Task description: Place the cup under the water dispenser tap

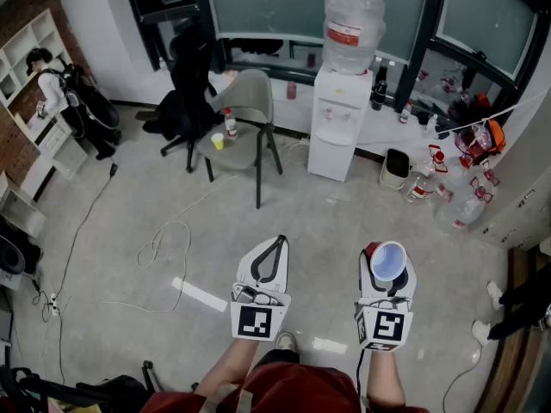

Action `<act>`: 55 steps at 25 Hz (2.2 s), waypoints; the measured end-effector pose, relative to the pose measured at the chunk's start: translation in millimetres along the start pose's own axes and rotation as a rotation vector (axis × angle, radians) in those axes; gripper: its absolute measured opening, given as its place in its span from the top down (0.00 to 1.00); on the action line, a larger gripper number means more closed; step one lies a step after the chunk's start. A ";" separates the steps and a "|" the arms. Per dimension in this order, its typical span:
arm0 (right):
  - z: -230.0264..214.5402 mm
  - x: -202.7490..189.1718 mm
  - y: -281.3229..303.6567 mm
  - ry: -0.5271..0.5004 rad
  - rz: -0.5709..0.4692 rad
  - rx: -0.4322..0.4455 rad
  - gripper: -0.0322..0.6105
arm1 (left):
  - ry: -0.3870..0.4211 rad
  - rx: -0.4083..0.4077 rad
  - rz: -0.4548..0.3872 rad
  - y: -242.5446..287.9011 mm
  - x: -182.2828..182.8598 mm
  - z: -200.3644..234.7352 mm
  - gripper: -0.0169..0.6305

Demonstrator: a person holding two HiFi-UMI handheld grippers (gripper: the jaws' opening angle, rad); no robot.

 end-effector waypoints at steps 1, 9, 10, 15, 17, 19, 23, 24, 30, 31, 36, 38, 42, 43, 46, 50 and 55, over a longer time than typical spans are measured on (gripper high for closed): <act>1.2 -1.1 5.1 0.002 0.003 -0.001 0.51 | 0.007 -0.001 0.003 3.3 -1.1 4.3 0.97; 10.3 -6.2 37.5 0.021 0.004 -0.011 0.51 | 0.002 0.001 0.008 22.7 -9.7 33.2 0.97; 10.6 -7.8 39.5 0.031 0.003 -0.011 0.51 | 0.001 -0.001 0.011 24.2 -11.0 33.6 0.97; 3.4 -16.5 53.2 0.069 -0.011 -0.020 0.51 | 0.001 -0.018 0.023 39.4 -18.4 32.8 0.97; -4.4 -22.5 63.6 0.076 -0.013 -0.028 0.50 | 0.002 -0.028 0.032 52.2 -24.9 31.9 0.97; -16.1 -30.6 77.7 0.084 -0.016 -0.035 0.50 | 0.004 -0.032 0.036 70.0 -32.0 30.3 0.97; -49.7 -49.1 118.1 0.094 -0.023 -0.044 0.50 | 0.015 -0.035 0.046 121.8 -48.4 25.6 0.97; -59.7 -53.0 130.8 0.091 -0.026 -0.044 0.50 | 0.018 -0.034 0.043 138.5 -50.8 24.2 0.97; -119.5 -79.0 210.7 0.092 -0.011 -0.025 0.50 | 0.028 -0.007 0.049 240.7 -65.4 17.2 0.97; -129.0 -83.6 223.1 0.093 -0.009 -0.019 0.50 | 0.027 -0.003 0.051 257.0 -68.4 15.6 0.97; -177.4 -106.4 278.8 0.099 0.007 0.005 0.50 | 0.018 0.016 0.068 331.4 -82.6 4.9 0.97; -195.3 -116.7 298.2 0.106 0.013 0.014 0.50 | 0.018 0.025 0.073 357.9 -88.4 0.7 0.97; -223.3 -138.8 327.9 0.117 0.027 0.035 0.50 | 0.029 0.035 0.085 398.7 -101.2 -8.7 0.97; -228.4 -143.1 334.2 0.120 0.029 0.039 0.50 | 0.033 0.039 0.088 406.9 -103.8 -10.1 0.97; -239.2 -152.5 349.8 0.134 0.035 0.043 0.50 | 0.036 0.045 0.094 425.8 -109.7 -12.2 0.97; -243.0 -161.4 372.5 0.144 0.035 0.058 0.50 | 0.039 0.052 0.094 447.3 -117.0 -8.4 0.97; -234.3 -170.9 410.1 0.133 0.033 0.090 0.50 | 0.027 0.073 0.093 471.1 -132.7 13.9 0.97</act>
Point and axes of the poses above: the fingertips, and each gripper's own axes: y forward along the fingers, z to its left, x out of its top, the point moved 1 cm from there along -y, backward along the fingers, and after that the axes turned 11 degrees about -y, right-handed, at the moved point
